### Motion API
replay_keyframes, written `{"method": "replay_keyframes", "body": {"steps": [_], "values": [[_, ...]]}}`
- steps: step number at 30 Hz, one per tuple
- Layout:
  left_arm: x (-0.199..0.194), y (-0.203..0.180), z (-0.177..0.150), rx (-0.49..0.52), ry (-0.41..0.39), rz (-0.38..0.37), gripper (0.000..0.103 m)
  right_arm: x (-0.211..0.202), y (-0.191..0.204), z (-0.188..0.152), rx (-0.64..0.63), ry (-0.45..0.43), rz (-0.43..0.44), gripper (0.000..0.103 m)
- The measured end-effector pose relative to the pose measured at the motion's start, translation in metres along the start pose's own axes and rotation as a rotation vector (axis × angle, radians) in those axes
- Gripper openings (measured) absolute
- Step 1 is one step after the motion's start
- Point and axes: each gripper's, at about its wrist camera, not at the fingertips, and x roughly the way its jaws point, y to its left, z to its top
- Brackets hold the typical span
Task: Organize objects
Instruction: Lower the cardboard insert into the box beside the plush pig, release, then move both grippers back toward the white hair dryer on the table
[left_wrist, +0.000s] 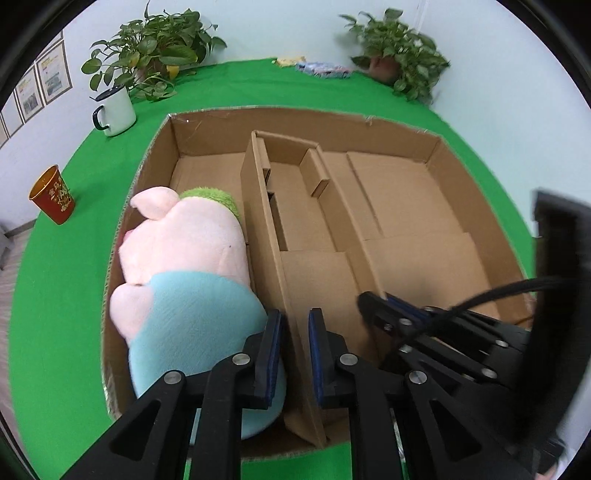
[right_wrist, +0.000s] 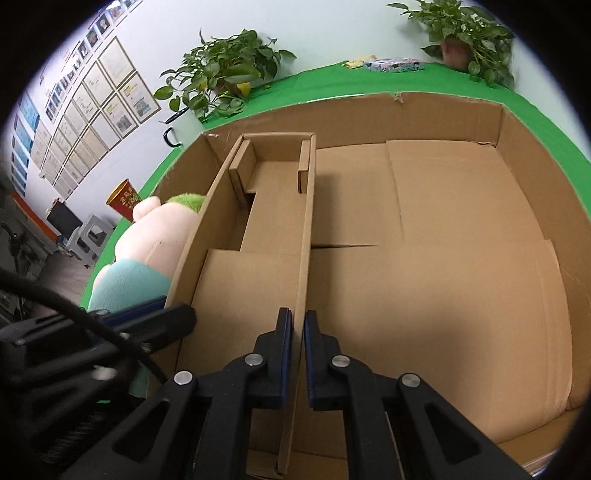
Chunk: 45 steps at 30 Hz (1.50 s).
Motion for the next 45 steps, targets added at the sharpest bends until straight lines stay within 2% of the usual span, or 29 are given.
{"method": "replay_keyframes", "body": {"steps": [8, 10, 13, 15, 16, 17, 18, 19, 20, 22, 24, 25, 27, 30, 32, 36, 39, 42, 45], "values": [[-0.029, 0.001, -0.012, 0.020, -0.035, 0.013, 0.013, 0.009, 0.016, 0.009, -0.069, 0.041, -0.080, 0.006], [-0.034, -0.002, -0.015, 0.032, -0.043, 0.021, 0.013, 0.009, 0.021, 0.010, -0.097, 0.048, -0.094, 0.009], [-0.038, -0.004, -0.021, 0.044, -0.059, 0.024, 0.016, 0.009, 0.018, 0.010, -0.107, 0.047, -0.079, 0.011], [-0.045, -0.004, -0.026, 0.042, -0.077, 0.023, 0.023, 0.003, 0.011, 0.011, -0.074, 0.032, -0.038, 0.013], [-0.048, -0.003, -0.028, 0.040, -0.089, 0.024, 0.025, -0.003, 0.009, 0.013, -0.062, 0.013, -0.019, 0.022], [-0.053, -0.003, -0.031, 0.038, -0.106, 0.030, 0.033, -0.010, 0.007, 0.013, -0.060, -0.011, -0.014, 0.037], [-0.060, -0.002, -0.034, 0.037, -0.129, 0.037, 0.039, -0.021, 0.006, 0.013, -0.066, -0.047, -0.018, 0.046], [-0.068, -0.001, -0.037, 0.035, -0.154, 0.045, 0.041, -0.034, 0.004, 0.012, -0.080, -0.090, -0.023, 0.061], [-0.076, -0.001, -0.041, 0.033, -0.179, 0.048, 0.044, -0.046, 0.003, 0.009, -0.091, -0.124, -0.025, 0.072], [-0.094, -0.001, -0.051, 0.024, -0.234, 0.046, 0.052, -0.074, -0.001, -0.002, -0.109, -0.193, -0.050, 0.079], [-0.113, -0.003, -0.062, 0.012, -0.300, 0.054, 0.069, -0.101, -0.003, -0.020, -0.121, -0.250, -0.080, 0.080], [-0.121, -0.005, -0.067, 0.013, -0.331, 0.060, 0.072, -0.110, -0.003, -0.027, -0.129, -0.268, -0.104, 0.081], [-0.139, -0.012, -0.079, 0.010, -0.402, 0.079, 0.084, -0.130, -0.003, -0.045, -0.130, -0.318, -0.146, 0.081], [-0.158, -0.023, -0.093, 0.015, -0.474, 0.085, 0.097, -0.151, -0.006, -0.069, -0.110, -0.372, -0.173, 0.081], [-0.162, -0.031, -0.096, 0.025, -0.486, 0.091, 0.098, -0.158, -0.010, -0.080, -0.080, -0.382, -0.165, 0.081], [-0.148, -0.034, -0.089, 0.025, -0.421, 0.108, 0.098, -0.152, -0.018, -0.088, -0.024, -0.323, -0.082, 0.081], [-0.141, -0.028, -0.090, 0.016, -0.400, 0.136, 0.098, -0.130, -0.024, -0.071, 0.026, -0.239, 0.006, 0.081], [-0.134, -0.013, -0.092, 0.002, -0.381, 0.169, 0.098, -0.102, -0.020, -0.049, 0.031, -0.153, 0.042, 0.070], [-0.130, 0.003, -0.097, -0.037, -0.357, 0.163, 0.098, -0.065, -0.008, -0.033, -0.011, -0.048, 0.053, 0.054]]}}
